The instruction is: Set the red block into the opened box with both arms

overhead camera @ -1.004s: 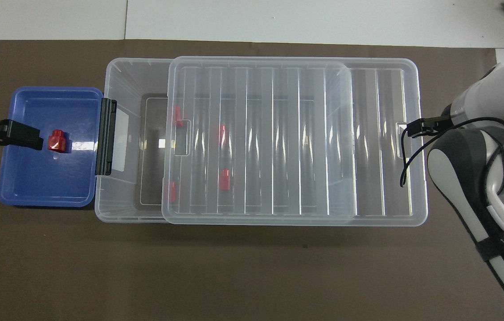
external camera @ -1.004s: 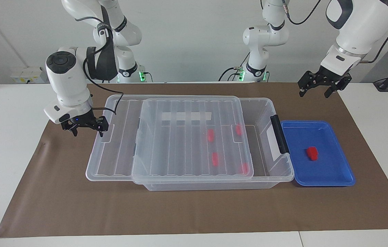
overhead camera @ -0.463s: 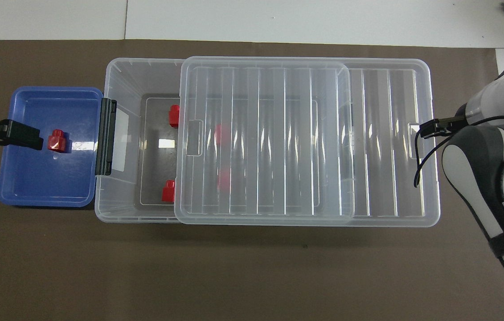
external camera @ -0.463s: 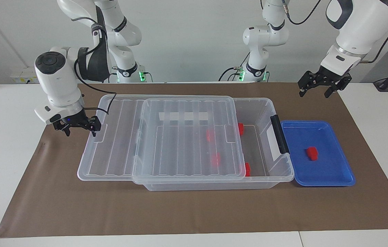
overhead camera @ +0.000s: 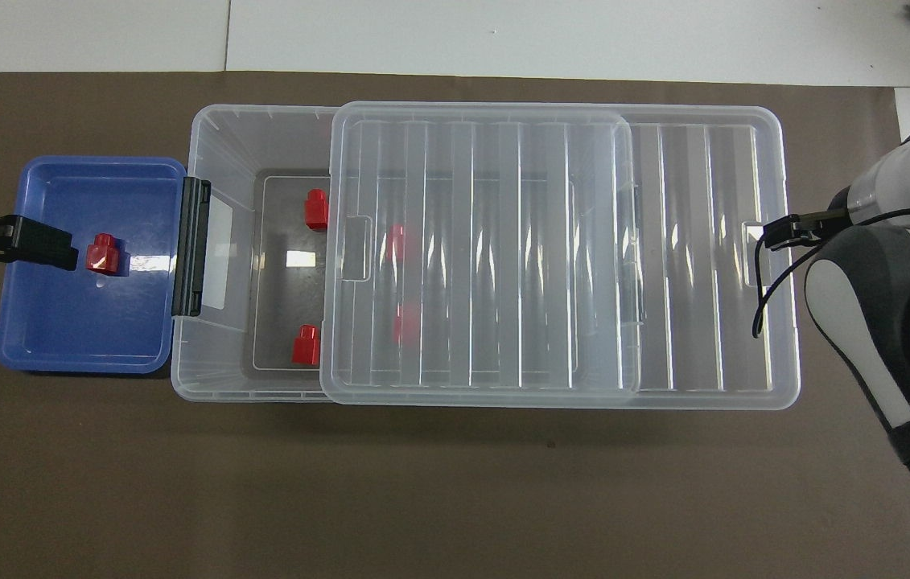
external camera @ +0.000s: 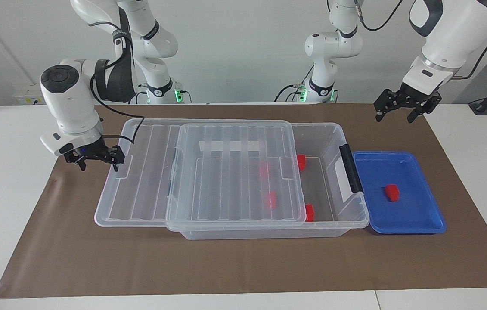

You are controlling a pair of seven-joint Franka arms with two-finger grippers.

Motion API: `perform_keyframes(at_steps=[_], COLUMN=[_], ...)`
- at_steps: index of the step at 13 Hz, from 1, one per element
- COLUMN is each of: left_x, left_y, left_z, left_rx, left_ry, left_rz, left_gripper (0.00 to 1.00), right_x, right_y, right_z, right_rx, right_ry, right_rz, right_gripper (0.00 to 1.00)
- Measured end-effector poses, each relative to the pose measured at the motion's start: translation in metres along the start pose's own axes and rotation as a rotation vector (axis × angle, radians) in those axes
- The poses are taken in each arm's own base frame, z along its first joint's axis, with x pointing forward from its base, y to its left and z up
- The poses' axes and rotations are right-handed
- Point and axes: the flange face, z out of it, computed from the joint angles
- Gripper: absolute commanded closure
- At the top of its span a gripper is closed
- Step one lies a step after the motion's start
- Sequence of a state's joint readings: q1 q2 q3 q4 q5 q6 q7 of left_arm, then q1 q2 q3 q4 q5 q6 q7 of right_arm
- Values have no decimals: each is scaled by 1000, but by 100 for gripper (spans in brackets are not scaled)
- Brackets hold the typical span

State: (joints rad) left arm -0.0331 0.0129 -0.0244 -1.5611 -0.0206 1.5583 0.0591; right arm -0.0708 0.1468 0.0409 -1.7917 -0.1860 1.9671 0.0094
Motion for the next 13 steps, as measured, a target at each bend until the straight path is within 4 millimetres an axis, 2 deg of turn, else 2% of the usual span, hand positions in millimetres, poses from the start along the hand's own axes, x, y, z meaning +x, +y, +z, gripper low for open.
perform_keyframes(at_steps=[6, 13], left_x=[0, 0], left_y=[0, 0], left_z=[0, 0], left_rx=[0, 0], left_ry=[1, 2], left_rz=[0, 0], left_gripper=[0, 0], right_x=[-2, -2], right_y=[16, 23], right_z=[1, 2], right_rx=[-32, -46], right_ry=[-3, -6], right_rz=[5, 9], right_gripper=[0, 0])
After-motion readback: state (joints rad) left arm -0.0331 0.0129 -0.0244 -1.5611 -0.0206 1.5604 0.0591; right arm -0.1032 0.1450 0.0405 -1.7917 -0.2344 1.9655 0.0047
